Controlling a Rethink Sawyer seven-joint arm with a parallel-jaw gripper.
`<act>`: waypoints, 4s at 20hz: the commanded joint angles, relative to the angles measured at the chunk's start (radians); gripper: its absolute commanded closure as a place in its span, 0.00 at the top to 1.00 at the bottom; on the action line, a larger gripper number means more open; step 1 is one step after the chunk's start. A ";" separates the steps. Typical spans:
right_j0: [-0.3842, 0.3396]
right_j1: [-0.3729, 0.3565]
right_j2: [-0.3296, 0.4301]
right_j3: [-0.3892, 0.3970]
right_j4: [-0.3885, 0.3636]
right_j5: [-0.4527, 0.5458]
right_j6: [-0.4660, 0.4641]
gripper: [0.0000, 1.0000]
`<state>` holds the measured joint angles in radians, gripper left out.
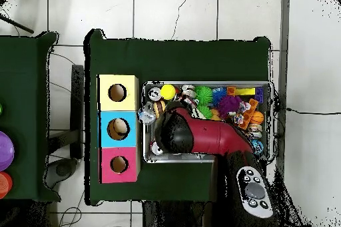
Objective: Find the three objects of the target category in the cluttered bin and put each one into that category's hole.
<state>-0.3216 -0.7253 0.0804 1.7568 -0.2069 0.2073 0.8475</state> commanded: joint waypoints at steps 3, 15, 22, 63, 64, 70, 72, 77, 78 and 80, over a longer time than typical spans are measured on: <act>-0.027 0.050 0.129 -0.110 -0.004 0.148 0.070 1.00; -0.020 0.120 0.169 -0.245 0.025 0.202 0.086 1.00; 0.022 0.135 0.135 -0.272 0.012 0.193 0.128 1.00; 0.113 0.157 -0.019 -0.078 0.024 -0.110 0.278 1.00; 0.113 0.157 -0.018 -0.076 0.027 -0.110 0.277 1.00; 0.115 0.141 -0.016 -0.069 0.040 -0.104 0.274 1.00; 0.114 0.137 -0.015 -0.067 0.043 -0.102 0.275 1.00; 0.116 0.128 -0.014 -0.058 0.056 -0.112 0.286 1.00; 0.119 0.128 -0.017 -0.058 0.057 -0.113 0.287 1.00; 0.128 0.128 -0.024 -0.058 0.064 -0.120 0.295 1.00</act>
<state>-0.2011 -0.6195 0.0481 1.6287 -0.1813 0.1231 0.8475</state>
